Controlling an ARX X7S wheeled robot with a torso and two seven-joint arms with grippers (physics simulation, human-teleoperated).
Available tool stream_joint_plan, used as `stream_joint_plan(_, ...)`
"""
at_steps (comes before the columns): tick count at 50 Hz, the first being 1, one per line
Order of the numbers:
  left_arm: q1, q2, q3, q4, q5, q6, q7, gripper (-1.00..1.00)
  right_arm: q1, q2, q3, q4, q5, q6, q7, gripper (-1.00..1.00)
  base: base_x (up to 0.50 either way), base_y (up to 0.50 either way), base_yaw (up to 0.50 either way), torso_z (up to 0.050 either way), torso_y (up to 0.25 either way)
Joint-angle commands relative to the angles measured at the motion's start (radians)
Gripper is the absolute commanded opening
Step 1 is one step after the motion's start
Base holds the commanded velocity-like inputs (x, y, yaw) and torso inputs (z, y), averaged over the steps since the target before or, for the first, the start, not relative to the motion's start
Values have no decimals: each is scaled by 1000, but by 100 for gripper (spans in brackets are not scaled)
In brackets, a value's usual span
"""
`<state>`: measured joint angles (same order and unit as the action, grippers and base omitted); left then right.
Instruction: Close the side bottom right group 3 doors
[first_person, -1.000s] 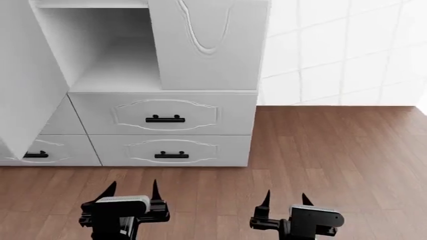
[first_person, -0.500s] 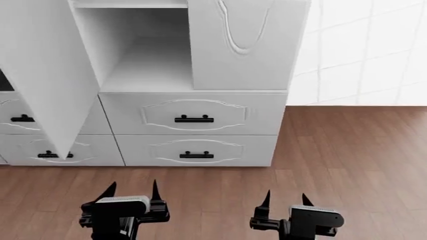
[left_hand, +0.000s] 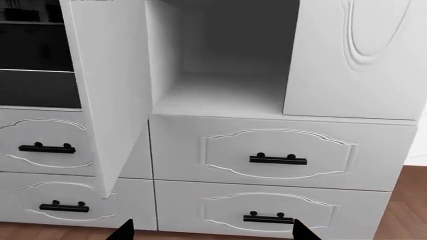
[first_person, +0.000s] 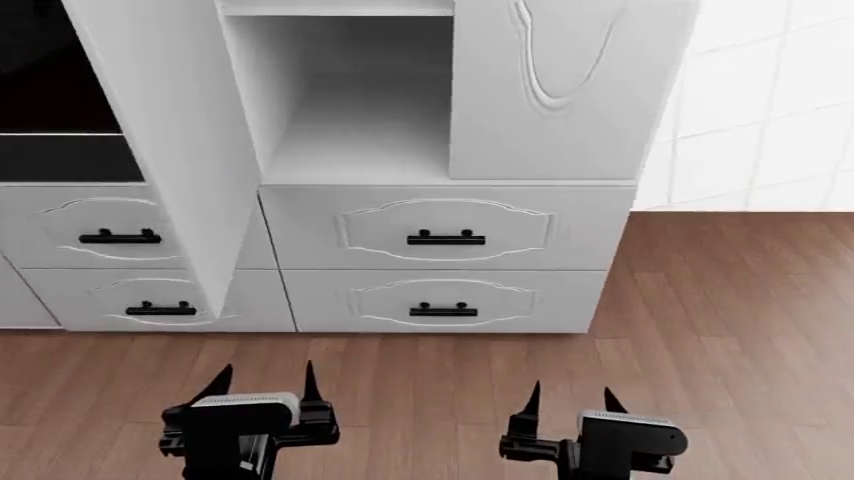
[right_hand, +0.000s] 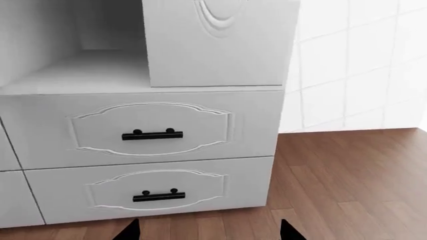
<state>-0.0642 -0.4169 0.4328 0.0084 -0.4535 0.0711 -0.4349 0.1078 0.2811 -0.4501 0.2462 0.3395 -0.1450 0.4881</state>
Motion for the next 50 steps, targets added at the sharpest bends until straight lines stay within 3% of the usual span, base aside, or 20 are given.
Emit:
stream_joint_plan(1, -1, -2, 2, 4, -2, -2, -1, 100, 2, 1, -3, 2, 1, 1, 0, 100, -2, 500, 0, 0, 0)
stream_joint_plan(50, -3, -1, 3, -7, -5, 9, -3, 100, 1, 5, -13, 6, 5, -8, 7, 100, -3, 500, 0, 0, 0)
